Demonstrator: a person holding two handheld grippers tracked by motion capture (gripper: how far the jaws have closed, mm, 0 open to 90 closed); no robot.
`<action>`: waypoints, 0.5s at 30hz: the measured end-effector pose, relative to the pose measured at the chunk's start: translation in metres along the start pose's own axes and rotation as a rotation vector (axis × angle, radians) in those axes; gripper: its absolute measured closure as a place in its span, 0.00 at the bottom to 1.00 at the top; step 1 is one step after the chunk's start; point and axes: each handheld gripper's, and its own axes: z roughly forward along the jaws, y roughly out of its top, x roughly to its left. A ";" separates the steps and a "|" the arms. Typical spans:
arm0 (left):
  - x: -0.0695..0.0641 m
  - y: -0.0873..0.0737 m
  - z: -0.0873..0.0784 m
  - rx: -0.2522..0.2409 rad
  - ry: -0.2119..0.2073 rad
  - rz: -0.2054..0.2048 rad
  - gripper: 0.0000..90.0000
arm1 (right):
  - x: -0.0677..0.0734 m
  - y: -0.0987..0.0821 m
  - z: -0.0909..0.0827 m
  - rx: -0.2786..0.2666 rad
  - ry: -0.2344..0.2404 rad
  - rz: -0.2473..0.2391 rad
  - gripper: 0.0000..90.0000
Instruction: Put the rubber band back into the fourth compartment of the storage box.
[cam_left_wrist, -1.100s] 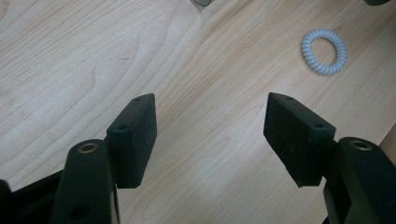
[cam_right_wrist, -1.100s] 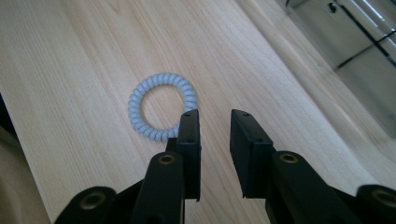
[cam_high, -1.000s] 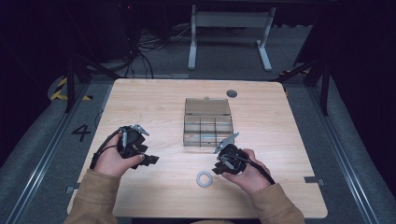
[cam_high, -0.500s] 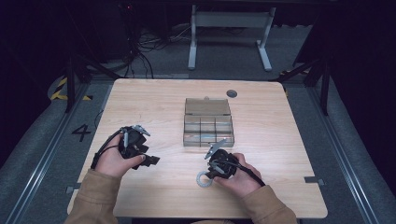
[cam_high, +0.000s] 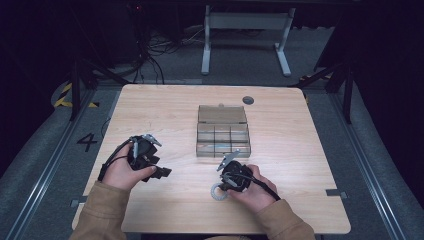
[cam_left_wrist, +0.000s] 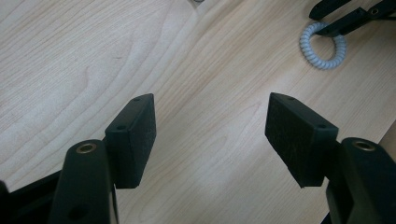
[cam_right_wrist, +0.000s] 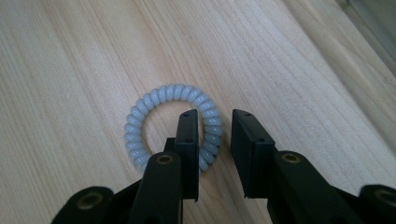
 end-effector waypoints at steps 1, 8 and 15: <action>0.000 0.000 0.000 -0.001 0.000 0.000 0.39 | 0.001 0.000 0.000 0.000 -0.003 -0.004 0.81; 0.000 0.000 0.000 -0.003 -0.007 0.000 0.38 | 0.004 0.001 0.001 0.010 -0.021 -0.039 0.91; 0.001 0.000 0.000 -0.003 -0.009 0.000 0.38 | 0.004 0.002 0.000 0.025 -0.020 -0.032 0.92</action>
